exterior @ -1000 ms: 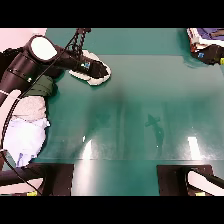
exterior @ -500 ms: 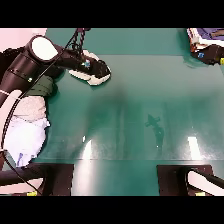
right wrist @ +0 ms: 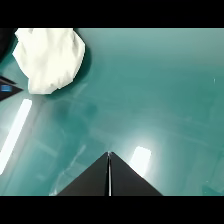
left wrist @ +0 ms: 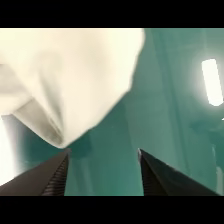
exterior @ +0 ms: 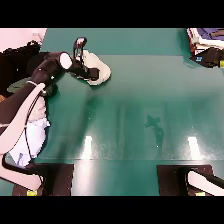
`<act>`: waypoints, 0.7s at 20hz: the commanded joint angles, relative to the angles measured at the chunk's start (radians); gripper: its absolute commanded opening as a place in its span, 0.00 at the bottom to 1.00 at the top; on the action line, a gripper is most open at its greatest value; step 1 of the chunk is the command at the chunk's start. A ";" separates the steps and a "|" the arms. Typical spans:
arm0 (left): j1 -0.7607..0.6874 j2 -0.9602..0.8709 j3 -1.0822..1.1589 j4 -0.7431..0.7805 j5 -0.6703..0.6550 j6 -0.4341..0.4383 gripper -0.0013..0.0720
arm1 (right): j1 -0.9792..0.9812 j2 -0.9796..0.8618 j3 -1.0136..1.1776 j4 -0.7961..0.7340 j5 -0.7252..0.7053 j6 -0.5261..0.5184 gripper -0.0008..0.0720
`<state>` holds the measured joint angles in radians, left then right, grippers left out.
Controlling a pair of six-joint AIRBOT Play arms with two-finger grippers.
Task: Fold the shirts.
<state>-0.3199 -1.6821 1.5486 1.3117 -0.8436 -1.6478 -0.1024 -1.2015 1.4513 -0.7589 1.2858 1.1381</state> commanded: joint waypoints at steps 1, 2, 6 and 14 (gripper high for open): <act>0.023 -0.102 0.001 -0.018 0.064 -0.029 0.73 | 0.001 0.000 0.000 0.000 0.008 0.000 0.03; 0.023 -0.111 0.001 -0.023 0.090 -0.029 0.73 | 0.001 0.000 0.000 0.000 0.007 0.000 0.03; 0.023 -0.108 0.008 -0.040 0.124 -0.026 0.05 | 0.001 0.000 0.000 0.000 0.007 0.000 0.03; -0.033 0.151 0.230 0.011 -0.085 0.059 0.05 | 0.000 0.092 0.001 0.007 -0.092 0.001 0.03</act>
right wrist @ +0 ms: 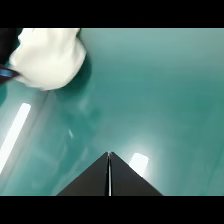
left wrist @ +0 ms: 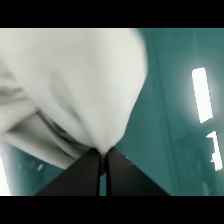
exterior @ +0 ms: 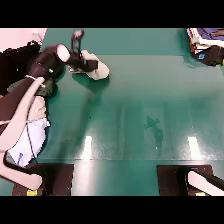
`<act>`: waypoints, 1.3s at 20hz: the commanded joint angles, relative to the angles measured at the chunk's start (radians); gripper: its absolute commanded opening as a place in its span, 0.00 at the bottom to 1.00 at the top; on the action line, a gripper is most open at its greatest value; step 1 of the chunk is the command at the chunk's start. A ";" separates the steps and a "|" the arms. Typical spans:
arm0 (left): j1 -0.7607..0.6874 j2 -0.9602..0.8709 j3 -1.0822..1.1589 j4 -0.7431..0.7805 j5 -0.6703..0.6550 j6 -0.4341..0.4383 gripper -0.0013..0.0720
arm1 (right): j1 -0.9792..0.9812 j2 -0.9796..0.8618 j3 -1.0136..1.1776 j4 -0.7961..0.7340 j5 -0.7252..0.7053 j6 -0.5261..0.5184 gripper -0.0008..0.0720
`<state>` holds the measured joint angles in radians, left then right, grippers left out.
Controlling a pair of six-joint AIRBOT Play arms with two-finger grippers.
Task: Fold the shirts.
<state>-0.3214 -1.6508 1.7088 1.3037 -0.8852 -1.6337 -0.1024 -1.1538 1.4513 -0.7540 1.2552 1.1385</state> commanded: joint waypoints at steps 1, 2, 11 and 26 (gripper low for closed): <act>-0.065 0.182 0.079 0.025 -0.045 0.045 0.05 | 0.001 0.073 0.001 0.002 -0.097 0.001 0.03; -0.103 0.229 0.080 0.025 -0.051 0.045 0.05 | 0.001 0.098 0.001 0.002 -0.131 0.001 0.03; -0.447 0.174 -0.006 0.026 -0.093 0.098 0.85 | 0.001 0.171 0.001 -0.005 -0.136 0.000 0.03; 0.106 0.189 -0.608 -0.273 0.060 0.063 0.84 | 0.001 0.146 0.000 -0.005 -0.056 0.001 0.03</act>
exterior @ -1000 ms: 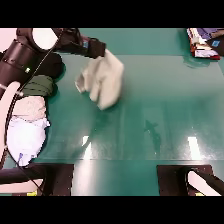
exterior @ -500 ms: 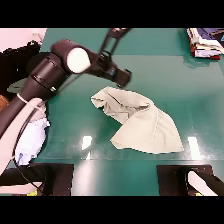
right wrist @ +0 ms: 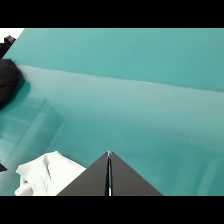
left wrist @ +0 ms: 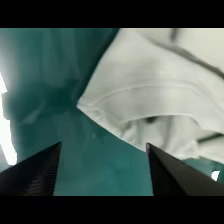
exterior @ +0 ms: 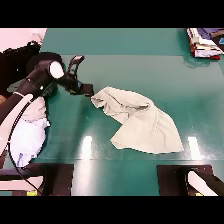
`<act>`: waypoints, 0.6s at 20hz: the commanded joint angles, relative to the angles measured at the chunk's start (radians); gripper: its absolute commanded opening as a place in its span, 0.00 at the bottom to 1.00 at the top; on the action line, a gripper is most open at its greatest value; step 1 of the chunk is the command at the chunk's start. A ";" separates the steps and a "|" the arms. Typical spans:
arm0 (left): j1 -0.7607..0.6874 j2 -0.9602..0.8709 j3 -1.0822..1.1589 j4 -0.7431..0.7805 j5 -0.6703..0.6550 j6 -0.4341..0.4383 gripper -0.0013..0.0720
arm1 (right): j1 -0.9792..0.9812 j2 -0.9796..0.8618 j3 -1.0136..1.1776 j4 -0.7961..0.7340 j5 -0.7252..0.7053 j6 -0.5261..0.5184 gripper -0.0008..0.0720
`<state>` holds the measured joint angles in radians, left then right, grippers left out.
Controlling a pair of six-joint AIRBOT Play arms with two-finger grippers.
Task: Fold the shirts.
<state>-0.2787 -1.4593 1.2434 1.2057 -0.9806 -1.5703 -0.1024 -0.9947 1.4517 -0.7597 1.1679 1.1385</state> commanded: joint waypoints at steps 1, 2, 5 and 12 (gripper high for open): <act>0.063 -0.016 -0.152 -0.210 0.181 0.006 0.84 | 0.001 -0.022 0.000 0.001 0.051 0.001 0.03; 0.058 -0.036 -0.151 -0.253 0.194 0.026 0.84 | 0.001 -0.032 0.000 0.001 0.068 0.001 0.03; 0.042 -0.096 -0.151 -0.461 0.233 0.125 0.84 | 0.001 -0.055 0.000 0.002 0.093 0.001 0.03; 0.042 -0.109 -0.151 -0.507 0.338 0.137 0.16 | 0.001 -0.066 -0.001 -0.002 0.093 0.001 0.03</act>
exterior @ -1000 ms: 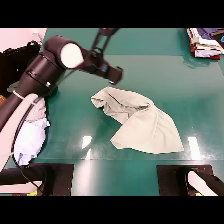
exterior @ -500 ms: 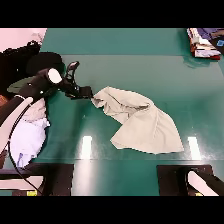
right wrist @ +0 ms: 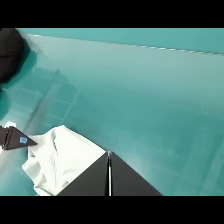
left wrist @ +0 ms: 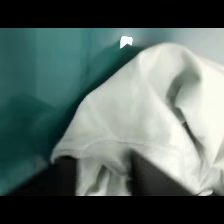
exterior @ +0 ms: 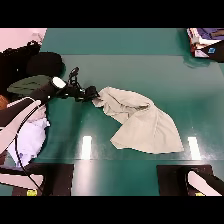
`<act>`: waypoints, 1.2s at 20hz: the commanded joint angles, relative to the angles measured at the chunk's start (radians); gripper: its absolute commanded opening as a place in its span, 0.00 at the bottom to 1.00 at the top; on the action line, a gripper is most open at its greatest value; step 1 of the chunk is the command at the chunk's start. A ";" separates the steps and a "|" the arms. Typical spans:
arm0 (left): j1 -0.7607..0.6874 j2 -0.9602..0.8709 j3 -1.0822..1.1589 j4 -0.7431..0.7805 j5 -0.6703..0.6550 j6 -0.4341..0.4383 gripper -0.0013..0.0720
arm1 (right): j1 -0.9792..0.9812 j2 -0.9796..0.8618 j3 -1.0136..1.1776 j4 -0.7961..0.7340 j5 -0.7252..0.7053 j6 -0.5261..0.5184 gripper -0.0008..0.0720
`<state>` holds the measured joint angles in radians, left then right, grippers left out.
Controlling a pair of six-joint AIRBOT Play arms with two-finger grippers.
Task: Fold the shirts.
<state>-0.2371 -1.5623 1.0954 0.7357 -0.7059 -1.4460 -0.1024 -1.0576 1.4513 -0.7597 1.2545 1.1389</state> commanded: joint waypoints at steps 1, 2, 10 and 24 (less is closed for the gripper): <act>0.001 -0.006 -0.002 -0.037 0.091 0.011 0.05 | 0.001 -0.003 0.000 -0.004 0.006 0.000 0.03; 0.005 -0.003 0.005 -0.037 0.104 0.008 0.05 | 0.001 -0.003 0.000 -0.013 0.011 0.000 0.03; 0.173 0.137 0.255 0.254 -0.095 0.014 0.05 | 0.000 0.051 -0.294 -0.370 0.142 0.050 0.04; 0.173 0.157 0.269 0.336 -0.175 0.014 0.05 | 0.121 -0.400 -0.578 -0.201 0.019 -0.049 0.57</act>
<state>-0.0650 -1.4063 1.3636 1.0653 -0.8745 -1.4315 -0.0257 -1.3815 0.8810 -1.0073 1.2804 1.1164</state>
